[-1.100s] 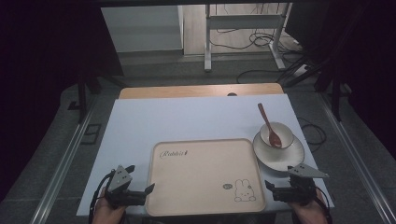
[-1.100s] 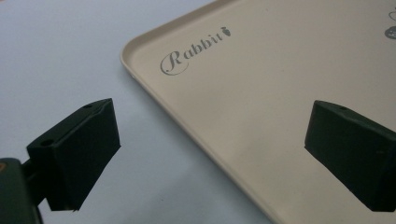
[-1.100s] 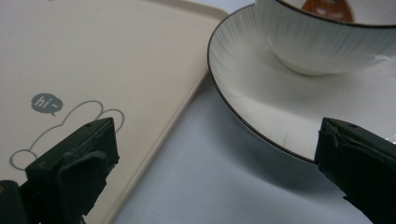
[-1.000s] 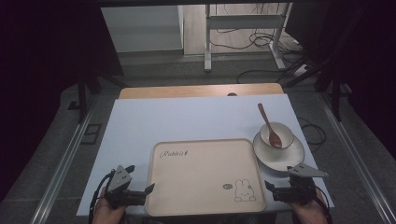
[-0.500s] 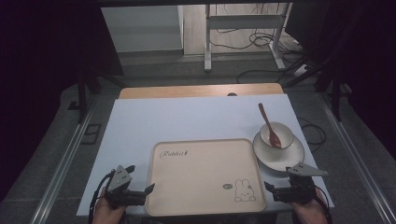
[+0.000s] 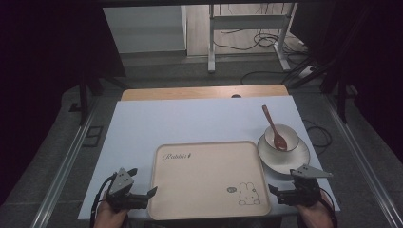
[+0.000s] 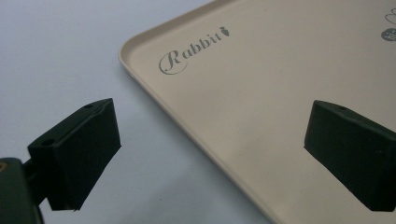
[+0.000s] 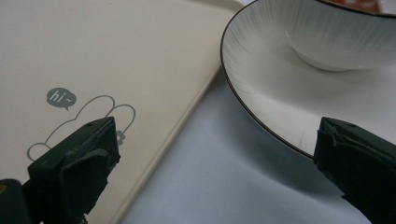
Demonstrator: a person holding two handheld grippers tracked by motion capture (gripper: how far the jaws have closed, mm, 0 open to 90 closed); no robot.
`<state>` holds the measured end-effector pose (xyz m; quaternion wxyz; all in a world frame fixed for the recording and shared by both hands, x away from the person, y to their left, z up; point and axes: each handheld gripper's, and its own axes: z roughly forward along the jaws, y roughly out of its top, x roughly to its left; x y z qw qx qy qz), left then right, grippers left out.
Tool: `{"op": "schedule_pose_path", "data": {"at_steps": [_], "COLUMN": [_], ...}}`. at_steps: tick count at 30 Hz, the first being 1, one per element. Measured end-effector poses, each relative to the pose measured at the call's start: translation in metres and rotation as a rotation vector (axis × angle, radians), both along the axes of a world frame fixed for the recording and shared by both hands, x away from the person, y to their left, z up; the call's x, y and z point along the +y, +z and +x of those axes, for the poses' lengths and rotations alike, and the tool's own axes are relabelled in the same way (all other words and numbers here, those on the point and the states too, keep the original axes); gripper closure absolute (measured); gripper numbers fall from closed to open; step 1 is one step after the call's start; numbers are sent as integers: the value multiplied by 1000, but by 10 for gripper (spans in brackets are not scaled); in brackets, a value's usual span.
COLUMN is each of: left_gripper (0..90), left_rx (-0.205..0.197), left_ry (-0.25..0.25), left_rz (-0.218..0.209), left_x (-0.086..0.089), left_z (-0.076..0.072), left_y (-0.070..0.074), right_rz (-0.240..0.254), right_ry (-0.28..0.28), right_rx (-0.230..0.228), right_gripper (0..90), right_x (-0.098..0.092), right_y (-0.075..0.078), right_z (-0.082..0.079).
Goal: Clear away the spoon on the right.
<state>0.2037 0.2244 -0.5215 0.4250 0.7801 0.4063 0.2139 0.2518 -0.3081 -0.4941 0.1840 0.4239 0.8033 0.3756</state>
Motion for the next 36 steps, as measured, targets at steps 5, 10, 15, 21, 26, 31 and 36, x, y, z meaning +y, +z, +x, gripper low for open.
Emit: {"op": "schedule_pose_path", "data": {"at_steps": [5,10,15,21,26,31,36], "left_gripper": [33,33,33,33,33,33,33], "left_rx": [0,0,-1,1,3,3,4], "left_ry": [1,2,3,3,5,5,5], "left_rz": [0,1,4,9,5,5,7], "left_x": [0,0,-1,-1,-1,-1,-1], "left_z": [0,0,0,0,0,1,1], "left_y": [0,0,0,0,0,0,0], "right_rz": [-5,-5,8,10,12,3,-1], "right_ry": [4,8,14,22,28,27,35], "right_rx": [-16,-28,-41,-44,-41,-50,-45], "right_gripper": [0,0,0,0,0,0,0], "right_x": [3,3,4,4,7,11,11], "right_y": [4,8,11,18,25,32,36], "right_z": [3,7,10,16,21,28,36]}}
